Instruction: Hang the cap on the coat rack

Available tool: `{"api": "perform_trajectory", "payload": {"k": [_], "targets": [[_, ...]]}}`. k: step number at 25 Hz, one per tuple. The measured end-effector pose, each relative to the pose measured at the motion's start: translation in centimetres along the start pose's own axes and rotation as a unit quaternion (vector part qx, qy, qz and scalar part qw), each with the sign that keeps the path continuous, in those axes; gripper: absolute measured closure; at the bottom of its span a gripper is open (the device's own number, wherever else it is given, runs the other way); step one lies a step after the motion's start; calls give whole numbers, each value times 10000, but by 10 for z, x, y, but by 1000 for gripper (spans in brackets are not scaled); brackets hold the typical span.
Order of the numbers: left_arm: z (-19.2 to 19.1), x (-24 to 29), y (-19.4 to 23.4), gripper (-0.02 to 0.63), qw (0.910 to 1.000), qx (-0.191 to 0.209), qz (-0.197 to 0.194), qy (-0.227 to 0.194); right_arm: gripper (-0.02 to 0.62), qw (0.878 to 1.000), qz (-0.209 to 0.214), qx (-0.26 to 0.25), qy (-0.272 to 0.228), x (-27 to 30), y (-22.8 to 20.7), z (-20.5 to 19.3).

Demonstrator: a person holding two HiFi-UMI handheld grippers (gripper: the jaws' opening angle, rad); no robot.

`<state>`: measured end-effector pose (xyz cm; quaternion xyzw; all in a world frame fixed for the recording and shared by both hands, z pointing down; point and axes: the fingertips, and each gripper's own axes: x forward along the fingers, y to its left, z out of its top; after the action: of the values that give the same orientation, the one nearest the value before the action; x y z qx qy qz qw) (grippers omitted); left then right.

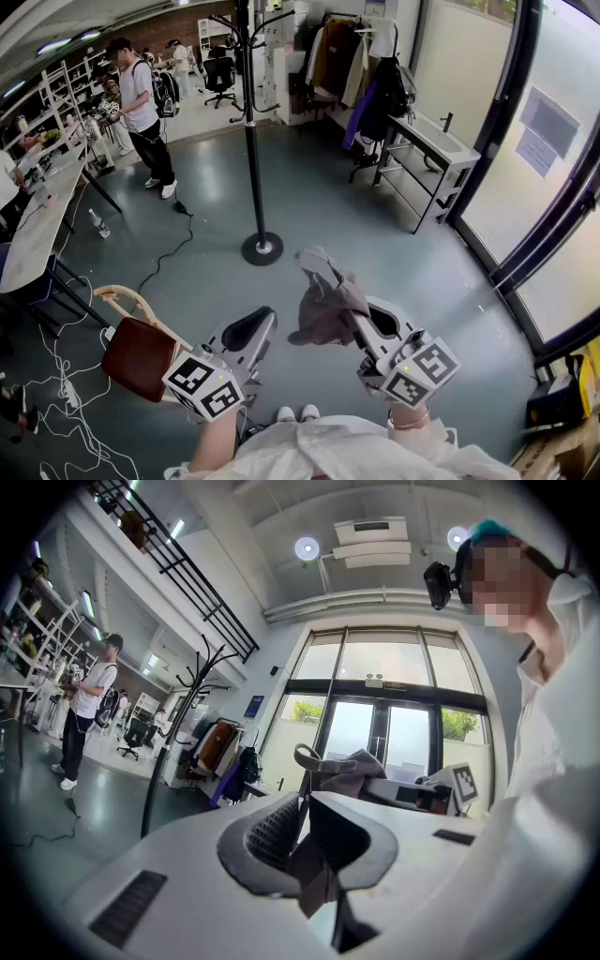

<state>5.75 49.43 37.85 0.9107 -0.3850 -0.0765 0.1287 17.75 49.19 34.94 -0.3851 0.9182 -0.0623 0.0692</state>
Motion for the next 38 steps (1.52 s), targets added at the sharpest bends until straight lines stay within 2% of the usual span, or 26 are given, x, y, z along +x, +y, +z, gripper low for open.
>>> {"api": "perform_trajectory", "payload": {"k": [4,16,25,34,38], "targets": [[-3,-2,4,565,10000,-23,70,-15,584,10000,2,-92,26,1,-2,0],[-4,10,-3,565,10000,-28,37,-11,584,9999,109,44,73,1,-3,-9],[-17,14,-14,565,10000,-68,44,-8,584,9987,335,131,364,0,-2,-28],[-46,25,-16,565,9991,-353,252,-6,583,9969,452,485,416,-4,-14,-45],[-46,30,-23,565,9995,-217,226,41,583,9961,499,581,440,-8,-16,-51]]}}
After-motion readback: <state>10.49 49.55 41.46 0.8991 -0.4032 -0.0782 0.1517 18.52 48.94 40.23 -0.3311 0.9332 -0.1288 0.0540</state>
